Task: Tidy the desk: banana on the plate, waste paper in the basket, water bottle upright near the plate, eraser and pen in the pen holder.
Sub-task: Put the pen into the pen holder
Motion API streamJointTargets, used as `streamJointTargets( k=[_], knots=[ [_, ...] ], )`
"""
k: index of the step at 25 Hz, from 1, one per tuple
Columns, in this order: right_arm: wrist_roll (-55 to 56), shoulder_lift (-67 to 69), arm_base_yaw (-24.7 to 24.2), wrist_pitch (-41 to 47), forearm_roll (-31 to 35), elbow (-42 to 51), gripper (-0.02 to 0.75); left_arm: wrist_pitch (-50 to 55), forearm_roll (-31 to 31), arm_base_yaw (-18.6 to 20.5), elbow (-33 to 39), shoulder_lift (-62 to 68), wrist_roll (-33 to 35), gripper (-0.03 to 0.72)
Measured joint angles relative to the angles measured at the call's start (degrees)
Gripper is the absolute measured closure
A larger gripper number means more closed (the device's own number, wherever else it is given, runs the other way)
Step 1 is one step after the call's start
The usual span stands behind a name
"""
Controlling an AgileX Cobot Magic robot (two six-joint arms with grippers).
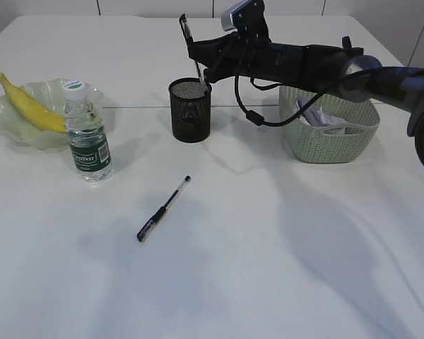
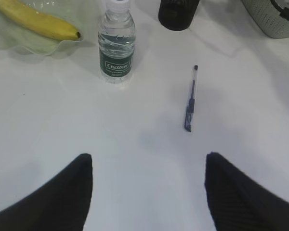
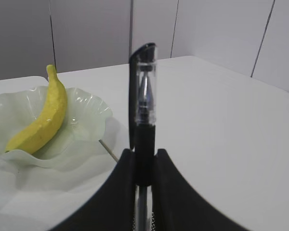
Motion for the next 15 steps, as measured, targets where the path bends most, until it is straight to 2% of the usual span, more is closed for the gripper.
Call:
streamJointTargets(
  k=[15],
  knots=[
    [0.27,0.0,0.0,-1.1,0.0,0.0,0.696,-0.47,-0.32,0.0,0.0,0.0,0.0,0.171]
  ],
)
